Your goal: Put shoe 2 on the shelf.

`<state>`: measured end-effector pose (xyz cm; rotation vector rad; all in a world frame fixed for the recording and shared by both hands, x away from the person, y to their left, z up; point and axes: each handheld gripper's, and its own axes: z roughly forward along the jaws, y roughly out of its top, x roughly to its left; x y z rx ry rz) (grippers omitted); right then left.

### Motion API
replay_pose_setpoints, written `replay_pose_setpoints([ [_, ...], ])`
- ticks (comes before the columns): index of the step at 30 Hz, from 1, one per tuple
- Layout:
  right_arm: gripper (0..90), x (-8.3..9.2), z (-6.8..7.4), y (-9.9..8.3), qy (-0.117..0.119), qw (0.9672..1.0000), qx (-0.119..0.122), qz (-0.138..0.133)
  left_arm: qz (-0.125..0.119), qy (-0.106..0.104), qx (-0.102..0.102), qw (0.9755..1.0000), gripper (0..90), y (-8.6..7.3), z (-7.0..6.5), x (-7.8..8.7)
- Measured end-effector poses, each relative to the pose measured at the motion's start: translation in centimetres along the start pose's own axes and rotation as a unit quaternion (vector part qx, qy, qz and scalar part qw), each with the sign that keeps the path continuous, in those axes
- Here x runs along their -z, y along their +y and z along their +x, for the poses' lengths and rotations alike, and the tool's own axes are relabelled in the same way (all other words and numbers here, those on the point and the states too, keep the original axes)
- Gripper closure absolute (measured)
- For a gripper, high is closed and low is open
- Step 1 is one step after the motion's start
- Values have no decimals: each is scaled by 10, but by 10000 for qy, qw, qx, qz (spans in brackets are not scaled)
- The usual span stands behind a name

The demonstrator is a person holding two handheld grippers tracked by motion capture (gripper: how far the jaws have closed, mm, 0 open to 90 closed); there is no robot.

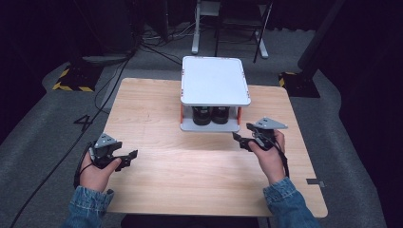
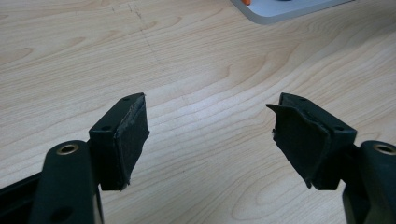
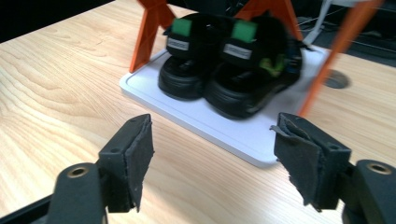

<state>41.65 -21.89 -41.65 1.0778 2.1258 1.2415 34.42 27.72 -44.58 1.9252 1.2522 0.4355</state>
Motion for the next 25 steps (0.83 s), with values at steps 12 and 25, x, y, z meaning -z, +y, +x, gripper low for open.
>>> replay_pose_setpoints([
  [12, 202, 45, -44, -43, -469, 9973, -332, 451, 429, 402, -59, 9983, 240, -15, 17, -16],
  [25, 192, 31, -69, -109, -867, 9873, -662, 1152, 594, 597, -200, 9962, 183, -35, 26, -42],
])
